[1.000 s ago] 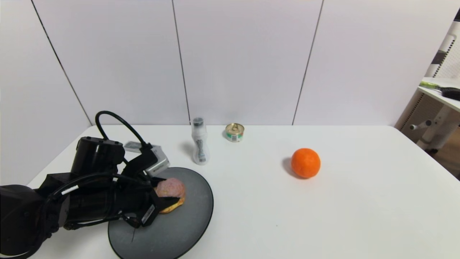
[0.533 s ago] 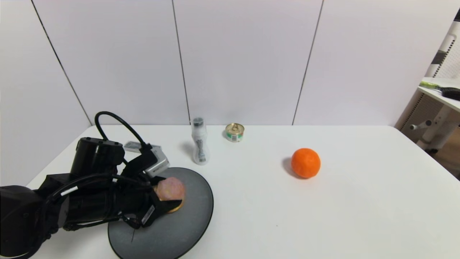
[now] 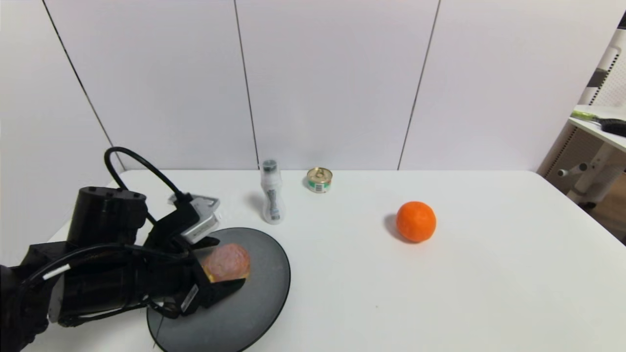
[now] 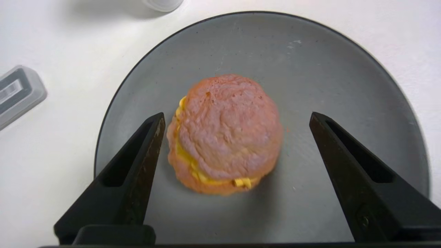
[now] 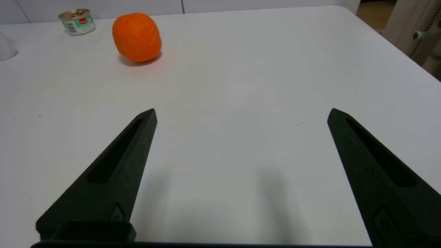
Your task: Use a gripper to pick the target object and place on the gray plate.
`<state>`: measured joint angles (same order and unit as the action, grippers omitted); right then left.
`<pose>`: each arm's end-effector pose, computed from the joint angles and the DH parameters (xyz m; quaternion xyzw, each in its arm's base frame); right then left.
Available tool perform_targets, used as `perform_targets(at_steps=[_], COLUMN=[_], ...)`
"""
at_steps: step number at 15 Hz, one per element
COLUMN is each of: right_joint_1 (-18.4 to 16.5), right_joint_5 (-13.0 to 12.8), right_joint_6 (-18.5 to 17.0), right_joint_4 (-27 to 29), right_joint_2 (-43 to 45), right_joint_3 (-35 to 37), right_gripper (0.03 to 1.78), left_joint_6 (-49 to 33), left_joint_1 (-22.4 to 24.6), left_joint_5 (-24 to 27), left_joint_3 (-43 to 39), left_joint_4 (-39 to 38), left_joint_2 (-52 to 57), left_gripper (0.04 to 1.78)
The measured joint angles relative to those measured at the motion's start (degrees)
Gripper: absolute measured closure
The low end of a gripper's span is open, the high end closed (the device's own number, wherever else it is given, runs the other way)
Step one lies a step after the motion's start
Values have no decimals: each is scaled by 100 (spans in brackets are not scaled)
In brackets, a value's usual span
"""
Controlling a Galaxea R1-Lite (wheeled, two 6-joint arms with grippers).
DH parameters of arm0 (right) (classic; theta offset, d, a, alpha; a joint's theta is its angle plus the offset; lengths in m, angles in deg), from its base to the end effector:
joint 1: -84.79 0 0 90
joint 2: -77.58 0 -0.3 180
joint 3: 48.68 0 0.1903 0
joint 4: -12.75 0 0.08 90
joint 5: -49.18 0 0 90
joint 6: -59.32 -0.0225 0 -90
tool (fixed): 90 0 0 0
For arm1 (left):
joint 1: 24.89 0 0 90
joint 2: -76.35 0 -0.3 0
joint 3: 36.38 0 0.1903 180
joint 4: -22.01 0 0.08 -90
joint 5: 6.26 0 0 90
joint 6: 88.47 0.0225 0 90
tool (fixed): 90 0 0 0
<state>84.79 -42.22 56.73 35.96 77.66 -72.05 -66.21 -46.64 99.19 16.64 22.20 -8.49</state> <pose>-0.0229 -0.0005 0.0757 0.0226 -0.0024 -0.0122 0.9997 0.2030 -0.0874 0.1445 0.1907 0.2109 -0.3540 0.8910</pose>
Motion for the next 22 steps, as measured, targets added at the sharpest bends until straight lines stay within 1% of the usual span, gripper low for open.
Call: perform_targets(at_steps=[2,5,9,11,13,15,16,22], right_joint_1=[0,0,0,0,0,0,0,0], right_joint_5=[2,0,0,2,-2,0,0,0], right_joint_6=[-2,0,0,0,2,0,0,0], right_joint_4=[0,0,2,0,2,0,2,2], right_joint_2=[-2,-2,-2,-2,0,0,-2,-2], right_joint_3=[0,0,0,0,0,0,0,0], right_gripper=[10,10,10,10,10,10,10,10], left_joint_6=[-149,-291,-474,-749,-1028,-1264,-1325,-1380], left_joint_1=[26,185,524,814,1221,1577,1685,2150], left_joint_5=[-13,-22,-27,-33,-39,-50,-52,-135], left_joint_3=[-110,-263,-794,-1192,-1529,-1766,-1865,-2359], left_joint_4=[118,590,909,964,1042,1252,1378,1515], left_joint_2=[433,1314,2951,3947,4846,5689,6044,7302], left_gripper=[26,21,17,16,15,15,15,13])
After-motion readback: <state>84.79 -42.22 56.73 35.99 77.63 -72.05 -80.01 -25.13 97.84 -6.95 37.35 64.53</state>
